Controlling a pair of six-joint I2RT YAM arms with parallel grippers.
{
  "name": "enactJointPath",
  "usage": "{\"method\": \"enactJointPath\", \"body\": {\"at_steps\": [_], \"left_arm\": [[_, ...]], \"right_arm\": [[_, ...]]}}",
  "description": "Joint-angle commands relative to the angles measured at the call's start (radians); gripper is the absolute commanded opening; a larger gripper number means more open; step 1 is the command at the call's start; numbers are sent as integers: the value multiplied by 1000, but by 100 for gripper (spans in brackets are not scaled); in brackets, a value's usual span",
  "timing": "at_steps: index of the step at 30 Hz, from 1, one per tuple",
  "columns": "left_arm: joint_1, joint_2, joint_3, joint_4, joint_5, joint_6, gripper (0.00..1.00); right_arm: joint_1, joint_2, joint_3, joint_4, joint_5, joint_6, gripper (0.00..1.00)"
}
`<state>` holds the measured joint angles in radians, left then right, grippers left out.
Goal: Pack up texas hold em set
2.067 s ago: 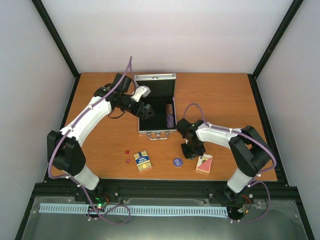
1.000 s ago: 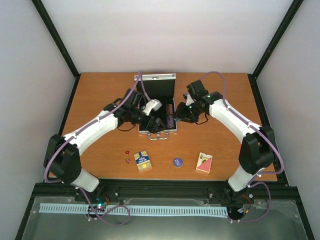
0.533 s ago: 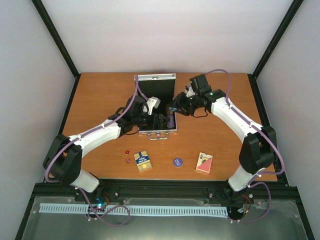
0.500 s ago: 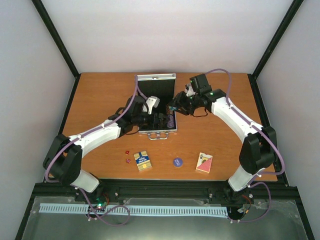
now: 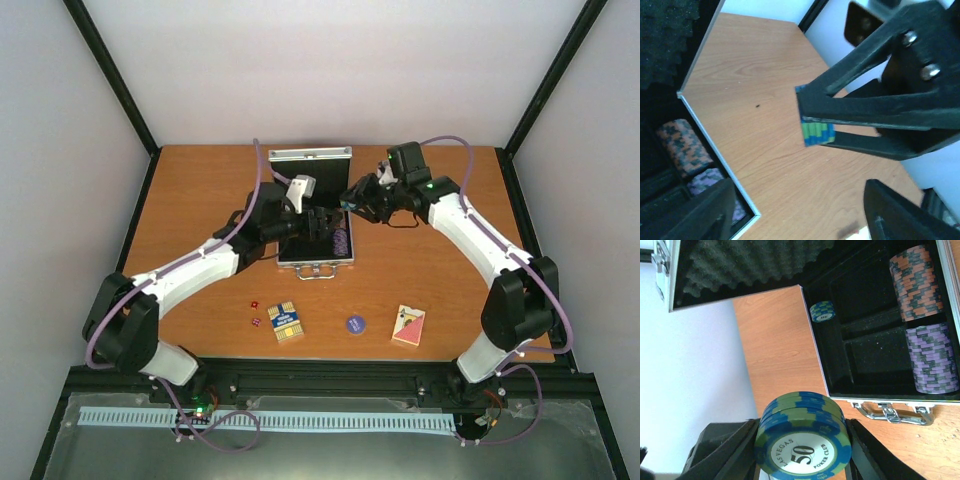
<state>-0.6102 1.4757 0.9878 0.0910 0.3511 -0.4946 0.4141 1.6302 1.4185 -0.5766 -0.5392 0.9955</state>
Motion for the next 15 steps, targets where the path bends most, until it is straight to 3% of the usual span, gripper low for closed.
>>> {"method": "enactJointPath", "body": {"at_steps": [1,8,15], "left_arm": [[-8,-75,18,87,45,-36,80],[-9,-79,-24,180,14,-75,98],[-12,-28,-24,261,5,-99,100]], "right_arm": [[-18,-18,32,50,-27,42,3],[-21,-5,46,78,-71,83,3],[-20,-1,70,77,-85,107,3]]}}
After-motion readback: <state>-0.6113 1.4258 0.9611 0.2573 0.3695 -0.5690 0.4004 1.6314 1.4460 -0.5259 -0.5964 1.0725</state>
